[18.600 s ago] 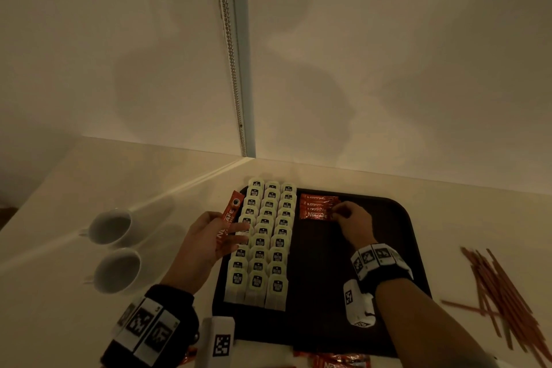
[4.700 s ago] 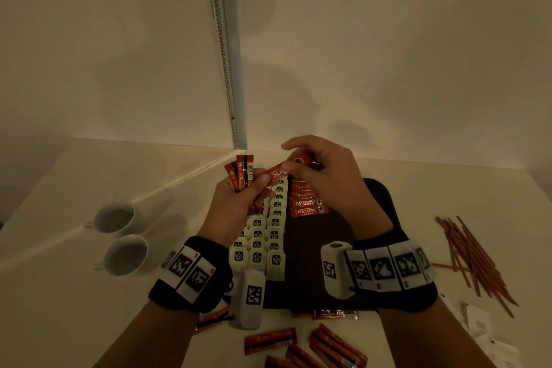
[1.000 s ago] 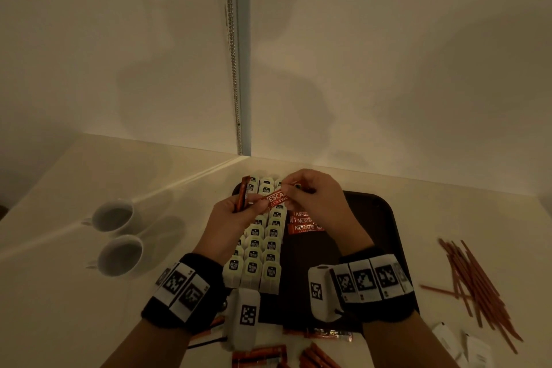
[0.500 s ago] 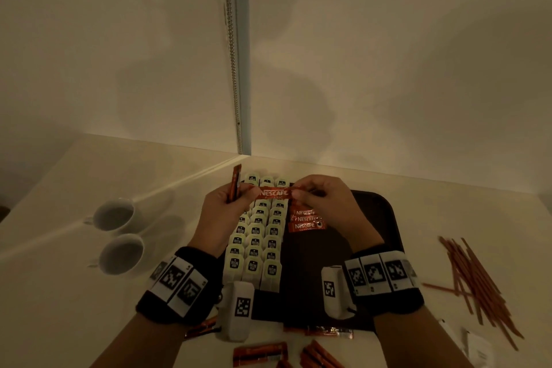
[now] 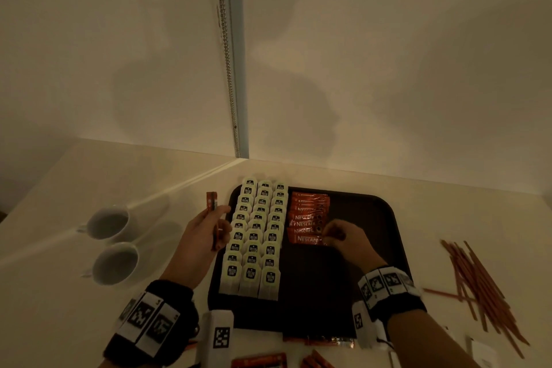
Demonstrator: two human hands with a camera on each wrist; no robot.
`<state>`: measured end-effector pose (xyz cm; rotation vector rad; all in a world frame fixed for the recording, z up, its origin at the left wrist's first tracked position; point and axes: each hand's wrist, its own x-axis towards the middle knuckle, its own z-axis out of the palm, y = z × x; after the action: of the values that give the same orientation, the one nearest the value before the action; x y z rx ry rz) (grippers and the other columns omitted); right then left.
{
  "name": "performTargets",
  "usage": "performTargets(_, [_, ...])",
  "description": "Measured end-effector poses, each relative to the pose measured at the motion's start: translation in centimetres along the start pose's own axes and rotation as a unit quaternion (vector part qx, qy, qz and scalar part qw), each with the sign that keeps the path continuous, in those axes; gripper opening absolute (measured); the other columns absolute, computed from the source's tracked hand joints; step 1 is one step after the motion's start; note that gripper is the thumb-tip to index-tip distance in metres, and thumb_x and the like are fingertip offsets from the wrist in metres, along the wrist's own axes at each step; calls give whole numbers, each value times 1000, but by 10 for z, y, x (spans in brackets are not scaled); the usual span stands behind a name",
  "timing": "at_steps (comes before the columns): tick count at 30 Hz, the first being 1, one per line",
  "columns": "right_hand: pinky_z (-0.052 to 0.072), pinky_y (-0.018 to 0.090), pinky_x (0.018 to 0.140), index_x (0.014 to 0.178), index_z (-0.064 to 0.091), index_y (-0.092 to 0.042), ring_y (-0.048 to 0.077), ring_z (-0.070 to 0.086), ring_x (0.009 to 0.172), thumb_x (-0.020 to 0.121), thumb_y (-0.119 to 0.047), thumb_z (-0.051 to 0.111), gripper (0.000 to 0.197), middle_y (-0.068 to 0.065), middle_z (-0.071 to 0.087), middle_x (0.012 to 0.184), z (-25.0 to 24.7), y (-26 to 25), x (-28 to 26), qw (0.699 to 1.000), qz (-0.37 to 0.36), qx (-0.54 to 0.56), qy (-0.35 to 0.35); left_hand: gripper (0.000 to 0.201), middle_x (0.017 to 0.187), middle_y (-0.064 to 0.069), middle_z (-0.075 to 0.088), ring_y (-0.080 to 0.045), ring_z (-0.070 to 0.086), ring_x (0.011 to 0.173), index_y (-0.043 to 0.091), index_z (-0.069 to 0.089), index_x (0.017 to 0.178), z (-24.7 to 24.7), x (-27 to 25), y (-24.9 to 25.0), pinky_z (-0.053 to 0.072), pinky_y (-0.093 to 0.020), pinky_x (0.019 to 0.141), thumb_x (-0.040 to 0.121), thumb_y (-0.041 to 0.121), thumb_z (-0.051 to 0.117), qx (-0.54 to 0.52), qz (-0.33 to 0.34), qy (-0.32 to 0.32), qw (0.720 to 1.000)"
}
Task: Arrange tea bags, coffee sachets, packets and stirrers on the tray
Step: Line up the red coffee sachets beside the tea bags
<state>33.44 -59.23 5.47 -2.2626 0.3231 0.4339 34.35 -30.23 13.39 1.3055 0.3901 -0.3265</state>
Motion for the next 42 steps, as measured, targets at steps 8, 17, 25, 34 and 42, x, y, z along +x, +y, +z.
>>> performTargets(8, [40,22,89,86,61,-25,5,52,95,84,-10,66,16,-10,57,98,23,7,10,991,40,65,106,19,65,-6,53,-16,42,59,7,63,101,-5,-3,0,30,-27,57,96,17,48,23,-1,4,1000])
performTargets(17, [39,20,85,96,63,-18,4,52,93,85,-10,65,14,-8,57,98,26,0,15,985,52,83,141,16,67,-7,54,-16,44,58,6,58,103,-5,-2,-3,32,-26,56,97,16,48,20,-11,11,1000])
performTargets(25, [40,19,80,100,61,-14,7,52,92,83,-15,69,19,-5,56,98,29,0,18,981,72,74,165,14,86,-15,60,-22,58,68,4,50,107,-5,-4,-1,43,-32,67,98,4,39,82,-3,-17,996])
performTargets(34, [50,23,75,91,54,-20,10,57,85,86,-25,65,13,-3,59,95,19,-26,6,975,28,128,177,15,87,-5,67,0,56,63,14,69,90,5,3,6,41,-9,62,86,1,63,256,129,-78,955])
performTargets(42, [51,18,71,109,60,-17,7,66,80,90,-11,57,20,0,63,97,11,-115,-47,925,-157,330,-105,45,87,1,59,-2,58,80,26,73,86,28,2,14,44,-9,70,71,-16,68,320,353,-97,874])
